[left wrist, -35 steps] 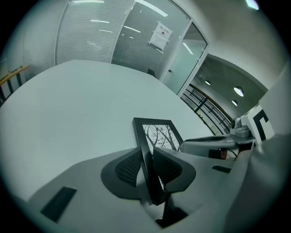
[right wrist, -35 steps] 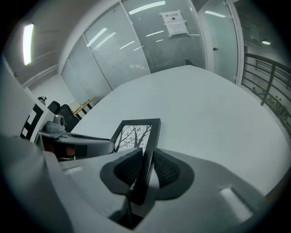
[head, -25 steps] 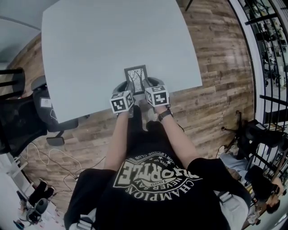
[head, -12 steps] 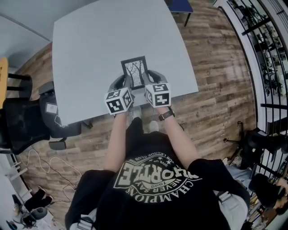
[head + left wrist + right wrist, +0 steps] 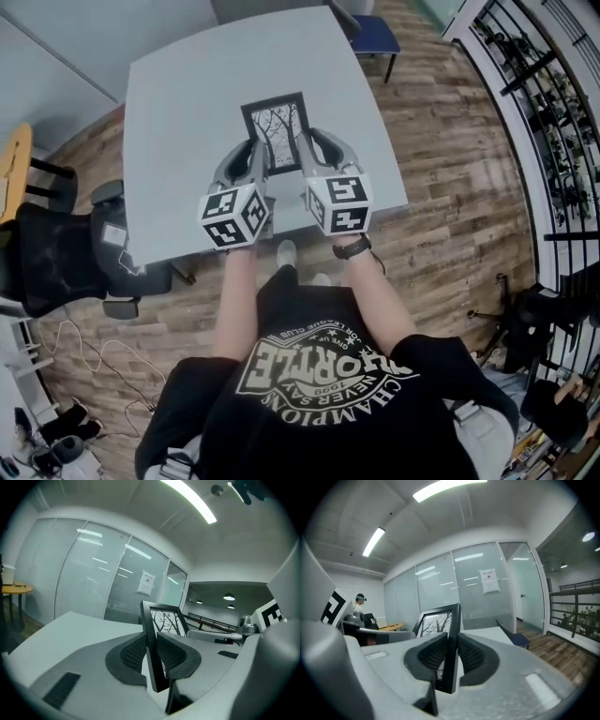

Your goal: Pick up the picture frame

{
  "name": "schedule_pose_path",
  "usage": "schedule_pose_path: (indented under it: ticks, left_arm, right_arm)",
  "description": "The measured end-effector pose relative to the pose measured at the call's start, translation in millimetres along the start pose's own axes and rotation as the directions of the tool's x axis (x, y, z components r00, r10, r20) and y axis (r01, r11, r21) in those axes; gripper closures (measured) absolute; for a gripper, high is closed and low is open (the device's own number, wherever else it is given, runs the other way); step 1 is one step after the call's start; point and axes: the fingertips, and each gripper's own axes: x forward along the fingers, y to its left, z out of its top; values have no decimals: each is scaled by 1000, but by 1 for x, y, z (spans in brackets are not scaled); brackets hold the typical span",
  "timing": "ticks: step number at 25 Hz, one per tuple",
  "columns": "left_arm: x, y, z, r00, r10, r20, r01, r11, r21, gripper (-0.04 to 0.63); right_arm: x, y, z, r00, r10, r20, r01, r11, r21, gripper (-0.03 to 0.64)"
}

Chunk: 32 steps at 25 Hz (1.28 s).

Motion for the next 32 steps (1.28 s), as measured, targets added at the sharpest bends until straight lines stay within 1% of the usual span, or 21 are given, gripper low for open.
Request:
schedule_pose_path:
  ticks: [3,6,10,12,18,22,32]
  left_arm:
    - [-8,-11,28,998,-12,58,10,1000,29,522]
    - [-19,-25,51,994,-10,109,1,997,82,522]
    - [-35,-41,75,987,-4,162,-21,989,149,522]
    - [-39,-44,83,984,2,176,-32,985,167,522]
    - [-47,-48,95,980,5,197,-38,985,167,522]
    - [-49,-51,95,981,-12,196,-18,989,149,522]
    - [-37,-59,89,985,-51,165,27,989,145,522]
  right_arm:
    - [-9,1,28,998,11,69,-11,1000,10,549]
    - [-21,4,52,992,19,122,-18,1000,-5,549]
    - [-38,10,76,985,27,173,-22,999,-32,549]
    - [-41,12,84,982,31,188,-22,999,-50,549]
    - [-46,18,99,978,39,207,-18,995,-101,549]
    - [-51,18,101,975,35,219,-12,994,-107,549]
    - [-53,4,96,978,-15,209,37,994,-102,549]
